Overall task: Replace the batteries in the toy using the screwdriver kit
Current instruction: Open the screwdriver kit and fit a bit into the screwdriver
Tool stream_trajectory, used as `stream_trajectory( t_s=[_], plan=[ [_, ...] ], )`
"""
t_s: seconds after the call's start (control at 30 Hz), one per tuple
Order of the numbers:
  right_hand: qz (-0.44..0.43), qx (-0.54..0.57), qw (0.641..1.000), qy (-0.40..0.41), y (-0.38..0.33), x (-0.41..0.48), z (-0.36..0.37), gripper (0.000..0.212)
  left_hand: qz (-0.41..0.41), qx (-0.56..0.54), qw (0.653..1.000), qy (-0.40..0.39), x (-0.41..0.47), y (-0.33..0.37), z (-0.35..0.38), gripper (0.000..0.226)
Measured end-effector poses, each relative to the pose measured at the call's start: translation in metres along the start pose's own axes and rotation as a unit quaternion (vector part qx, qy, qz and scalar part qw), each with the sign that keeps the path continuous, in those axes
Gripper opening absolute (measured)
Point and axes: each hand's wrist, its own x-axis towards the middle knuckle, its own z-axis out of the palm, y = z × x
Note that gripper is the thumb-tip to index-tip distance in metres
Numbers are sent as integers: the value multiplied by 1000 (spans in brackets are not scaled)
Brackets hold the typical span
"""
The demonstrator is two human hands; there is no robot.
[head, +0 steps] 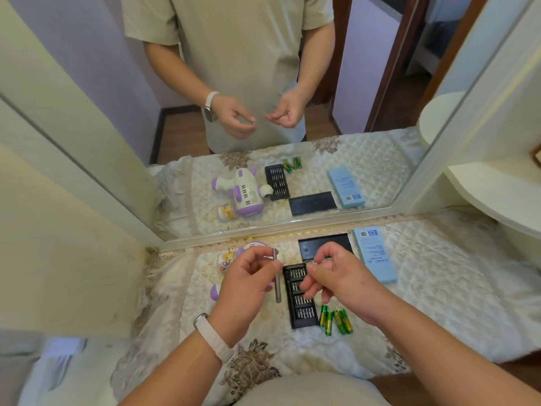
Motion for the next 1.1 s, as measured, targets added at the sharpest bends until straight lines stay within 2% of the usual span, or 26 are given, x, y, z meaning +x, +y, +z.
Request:
stream_trajectory(
  t_s=[0.1, 0.2, 0.33, 0.43, 0.57, 0.7, 0.8, 0.93, 1.03, 1.1],
  plan=[
    [-19, -22, 1000, 3, -8, 2, 4, 7, 5, 4, 1000, 2, 0, 2, -3, 14],
    [-33, 6, 999, 7, -17, 4, 6, 2, 19, 4, 1000, -7, 1, 4, -6, 16],
    [-49, 24, 998, -21, -29, 6, 11, 14, 49, 19, 998, -30, -2, 12, -8, 19],
    [-85, -28, 996, -4, -37, 6, 14, 17, 74, 36, 996, -41, -5, 22, -10, 25],
    [-137, -170, 975, 45, -41, 4, 15, 16, 119, 61, 990, -43, -4, 30, -11, 38],
    [-157, -232, 958, 58, -43, -1, 14, 18, 138, 79, 986, -58, -3, 33, -10, 28],
    [-166, -266, 948, 58, -44, -6, 14, 25, 173, 148, 972, -56, -3, 31, -16, 39],
    [-160, -370, 915, 31, -46, -9, 13, 13, 215, 237, 945, -71, -3, 30, -21, 41],
    [-153, -357, 921, 10, -47, -8, 15, 9, 220, 240, 942, -85, -4, 31, -25, 38],
    [-144, -328, 934, -1, -48, -6, 19, 14, 214, 233, 944, -94, -3, 31, -29, 33]
  ],
)
